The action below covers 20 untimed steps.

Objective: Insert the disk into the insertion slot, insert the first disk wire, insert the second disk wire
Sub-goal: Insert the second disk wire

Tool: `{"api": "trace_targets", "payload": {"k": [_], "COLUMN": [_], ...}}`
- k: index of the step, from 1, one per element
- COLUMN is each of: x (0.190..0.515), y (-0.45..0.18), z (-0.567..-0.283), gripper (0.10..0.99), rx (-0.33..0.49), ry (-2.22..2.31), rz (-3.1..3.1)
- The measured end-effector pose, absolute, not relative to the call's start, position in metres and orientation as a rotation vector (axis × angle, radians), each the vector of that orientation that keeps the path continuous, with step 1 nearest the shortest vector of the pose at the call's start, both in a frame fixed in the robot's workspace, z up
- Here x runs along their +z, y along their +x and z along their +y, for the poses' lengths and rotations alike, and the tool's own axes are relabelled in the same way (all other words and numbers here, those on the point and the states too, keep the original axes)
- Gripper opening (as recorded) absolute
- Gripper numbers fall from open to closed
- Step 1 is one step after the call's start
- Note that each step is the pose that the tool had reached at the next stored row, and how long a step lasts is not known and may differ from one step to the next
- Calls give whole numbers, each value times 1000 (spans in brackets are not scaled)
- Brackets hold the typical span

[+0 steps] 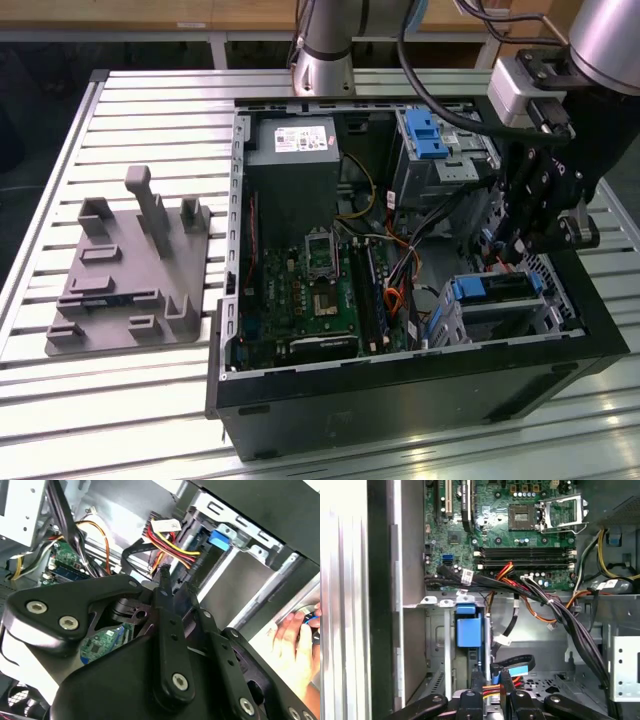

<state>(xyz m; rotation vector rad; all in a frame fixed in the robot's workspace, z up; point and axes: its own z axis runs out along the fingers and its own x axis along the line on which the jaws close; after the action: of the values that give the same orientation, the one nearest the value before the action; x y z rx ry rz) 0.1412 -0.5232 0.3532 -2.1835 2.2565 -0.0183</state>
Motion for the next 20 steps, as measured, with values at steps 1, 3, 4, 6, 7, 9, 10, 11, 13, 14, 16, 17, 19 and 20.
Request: {"api": "trace_targets", "payload": {"k": [1, 3, 4, 6, 7, 9, 10, 11, 13, 14, 16, 17, 19, 20], "x": [353, 353, 353, 353, 353, 354, 355, 356, 356, 356, 356, 356, 356, 356], "y": [141, 141, 141, 141, 141, 140, 139, 139, 137, 136, 135, 134, 131, 129], "z": [-520, -515, -511, -505, -503, -502, -502, -501, -501, -501, -501, -501, -500, -500], "gripper": [282, 282, 282, 282, 282, 282, 282, 282, 282, 282, 282, 282, 282, 282], "rx": [-18, -21, -24, -31, -33, -37, -40, -50, -81, -95, -114, -120, -123, -125], "ry": [-2183, -2184, -2185, -2189, -2189, -2191, -2192, -2197, -2210, -2216, -2224, -2226, -2228, -2228], "rz": [2257, 2258, 2259, 2262, 2263, 2265, 2266, 2270, 2284, 2290, 2298, 2300, 2302, 2302]}}
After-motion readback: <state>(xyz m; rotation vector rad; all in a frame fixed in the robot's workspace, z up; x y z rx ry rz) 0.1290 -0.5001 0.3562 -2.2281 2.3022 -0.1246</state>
